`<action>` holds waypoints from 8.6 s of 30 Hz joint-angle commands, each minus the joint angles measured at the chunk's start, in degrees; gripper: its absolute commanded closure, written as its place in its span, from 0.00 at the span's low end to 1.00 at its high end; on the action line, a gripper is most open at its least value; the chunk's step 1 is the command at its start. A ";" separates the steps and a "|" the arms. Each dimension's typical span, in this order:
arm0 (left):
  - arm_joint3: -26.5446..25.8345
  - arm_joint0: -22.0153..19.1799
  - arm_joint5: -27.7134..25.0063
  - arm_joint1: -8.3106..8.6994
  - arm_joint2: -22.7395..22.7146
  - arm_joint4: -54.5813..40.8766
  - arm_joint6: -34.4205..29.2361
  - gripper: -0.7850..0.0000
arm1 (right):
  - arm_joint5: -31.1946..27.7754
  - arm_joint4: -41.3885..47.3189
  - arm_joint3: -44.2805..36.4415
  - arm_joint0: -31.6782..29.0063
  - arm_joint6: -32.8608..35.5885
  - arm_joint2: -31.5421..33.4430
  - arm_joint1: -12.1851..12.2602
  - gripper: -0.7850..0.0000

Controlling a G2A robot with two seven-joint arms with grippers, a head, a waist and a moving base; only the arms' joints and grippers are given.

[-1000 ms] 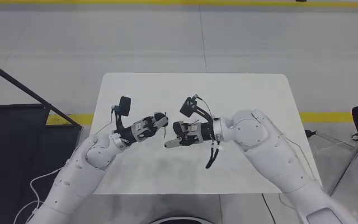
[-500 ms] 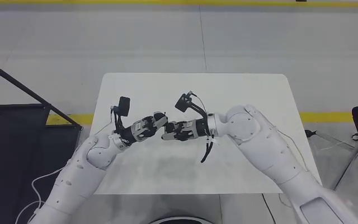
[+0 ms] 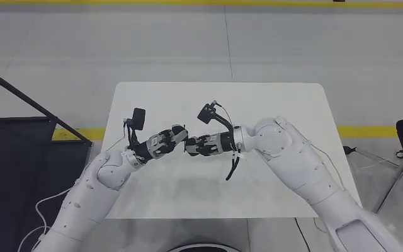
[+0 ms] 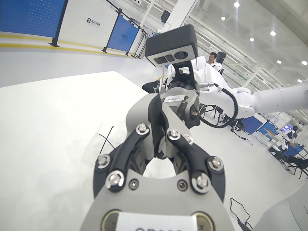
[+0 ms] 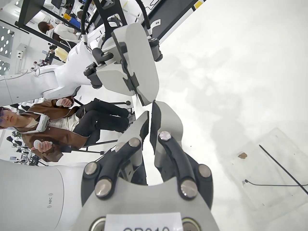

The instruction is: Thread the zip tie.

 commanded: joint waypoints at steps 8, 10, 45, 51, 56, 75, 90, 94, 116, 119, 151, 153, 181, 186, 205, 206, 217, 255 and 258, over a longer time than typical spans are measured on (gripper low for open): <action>0.05 -0.03 -0.50 -0.21 -0.34 -0.38 -0.74 1.00 | -0.26 -0.27 -0.14 -0.52 0.10 0.62 -0.05 0.98; 0.04 0.06 -0.51 -0.27 -0.45 -0.34 -0.66 1.00 | -0.14 -0.20 -0.26 -0.74 0.04 0.80 -0.04 0.75; 0.43 0.97 0.17 -1.52 -2.01 1.66 1.85 1.00 | -0.77 2.77 2.38 0.04 1.81 0.09 -1.67 0.83; 0.45 0.96 0.12 -1.68 -2.09 1.49 1.55 1.00 | -1.01 3.03 3.10 0.37 2.00 -0.04 -1.98 1.00; 0.51 0.98 0.01 -1.83 -2.14 1.24 1.39 1.00 | -1.06 2.89 3.54 0.58 2.20 -0.12 -2.20 1.00; 1.05 0.83 -0.96 -2.11 -2.46 -0.39 -0.79 0.85 | -0.76 2.34 3.98 0.37 2.18 0.57 -2.56 1.00; 1.19 0.80 -1.30 -2.31 -2.84 -1.27 -1.75 0.91 | -0.54 2.02 3.79 0.05 2.82 1.10 -2.69 1.00; 1.19 0.82 -1.31 -2.37 -2.92 -1.29 -1.86 1.00 | -0.56 1.99 3.85 0.02 2.92 1.20 -2.75 1.00; 0.54 1.47 -1.36 -2.58 -5.03 -0.25 -0.16 1.00 | 1.49 0.25 3.54 -0.64 5.33 4.10 -1.85 0.04; 0.13 2.07 -1.32 -2.52 -5.92 0.80 0.50 1.00 | 3.75 -2.68 1.43 -2.27 5.67 6.55 -0.68 0.00; -0.91 4.63 11.08 -4.33 -5.02 24.04 18.99 1.00 | 33.62 -30.60 -9.48 -7.62 6.56 11.58 3.02 0.00; 0.42 4.20 11.33 -4.52 -4.86 26.63 21.51 1.00 | 33.60 -31.19 -7.71 -6.11 6.86 10.20 2.56 0.00; 3.08 3.94 12.19 -5.02 -3.92 32.89 27.78 1.00 | 31.95 -29.27 11.34 5.43 7.03 1.03 -3.08 0.59; 3.08 3.94 12.19 -5.02 -3.92 32.89 27.78 1.00 | 31.57 -28.80 12.93 6.08 6.75 0.54 -3.74 0.64; 3.08 3.94 12.19 -5.02 -3.92 32.89 27.78 1.00 | 30.59 -28.27 15.23 6.91 6.29 0.67 -5.01 1.00; 3.08 3.94 12.19 -5.02 -3.92 32.89 27.78 1.00 | 30.69 -28.04 15.09 6.72 5.99 1.09 -4.96 1.00; 0.72 5.54 16.58 -5.22 -4.78 33.73 28.38 1.00 | 32.94 -25.66 5.32 -0.65 3.16 9.84 -2.16 1.00; 1.63 5.29 25.60 -6.77 0.72 48.08 31.86 1.00 | 22.60 -12.02 -24.36 -27.36 1.17 30.79 4.09 1.00; 2.01 4.83 26.38 -6.99 1.26 49.35 32.94 1.00 | 20.90 -9.14 -23.59 -27.09 1.45 30.65 4.08 1.00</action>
